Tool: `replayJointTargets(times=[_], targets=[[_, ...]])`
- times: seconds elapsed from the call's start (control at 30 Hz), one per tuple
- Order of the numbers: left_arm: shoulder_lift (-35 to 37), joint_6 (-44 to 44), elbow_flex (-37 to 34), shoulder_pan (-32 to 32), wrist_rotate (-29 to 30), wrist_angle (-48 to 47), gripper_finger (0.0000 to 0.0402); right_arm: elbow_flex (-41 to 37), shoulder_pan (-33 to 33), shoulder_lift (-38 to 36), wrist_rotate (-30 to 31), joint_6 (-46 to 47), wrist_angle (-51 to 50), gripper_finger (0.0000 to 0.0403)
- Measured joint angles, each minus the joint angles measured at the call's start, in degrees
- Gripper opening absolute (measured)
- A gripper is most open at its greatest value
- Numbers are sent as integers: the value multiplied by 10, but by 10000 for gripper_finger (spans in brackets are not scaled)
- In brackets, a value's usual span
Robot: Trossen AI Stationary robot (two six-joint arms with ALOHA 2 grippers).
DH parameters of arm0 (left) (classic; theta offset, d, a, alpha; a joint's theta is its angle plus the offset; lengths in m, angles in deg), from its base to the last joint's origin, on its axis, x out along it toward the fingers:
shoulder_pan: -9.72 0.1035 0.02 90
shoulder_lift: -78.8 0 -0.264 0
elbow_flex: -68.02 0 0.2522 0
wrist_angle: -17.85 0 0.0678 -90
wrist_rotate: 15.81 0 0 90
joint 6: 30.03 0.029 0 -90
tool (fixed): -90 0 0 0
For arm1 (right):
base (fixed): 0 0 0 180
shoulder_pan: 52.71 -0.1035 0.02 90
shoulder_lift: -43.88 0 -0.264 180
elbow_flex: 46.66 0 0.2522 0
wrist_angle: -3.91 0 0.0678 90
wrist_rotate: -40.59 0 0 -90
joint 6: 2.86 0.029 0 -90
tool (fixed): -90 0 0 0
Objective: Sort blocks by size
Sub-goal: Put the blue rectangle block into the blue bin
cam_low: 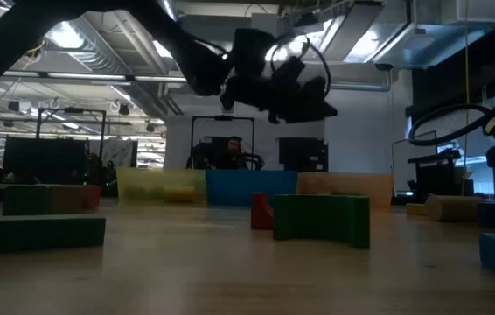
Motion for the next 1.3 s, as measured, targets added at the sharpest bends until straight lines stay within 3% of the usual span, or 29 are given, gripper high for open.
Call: replayJointTargets(times=[0.17,0.4,0.6,0.77,1.03,1.2,1.3], targets=[[45,2,0,-10,1,-31,182,2,0,-1,-4,-29,-6,67],[146,26,0,-7,1,-201,182,59,0,-2,-4,-87,-101,64],[224,48,1,-5,-11,-351,182,130,1,-2,77,-148,-177,68],[273,19,-28,-8,-17,-396,182,176,33,-2,168,-242,-179,70],[327,-11,-116,-44,-40,-412,182,226,159,-2,308,-490,-145,70],[343,-31,-158,-84,-41,-421,182,230,269,-2,324,-743,0,67],[346,-33,-162,-113,-41,-457,182,230,333,-1,303,-895,114,68]])
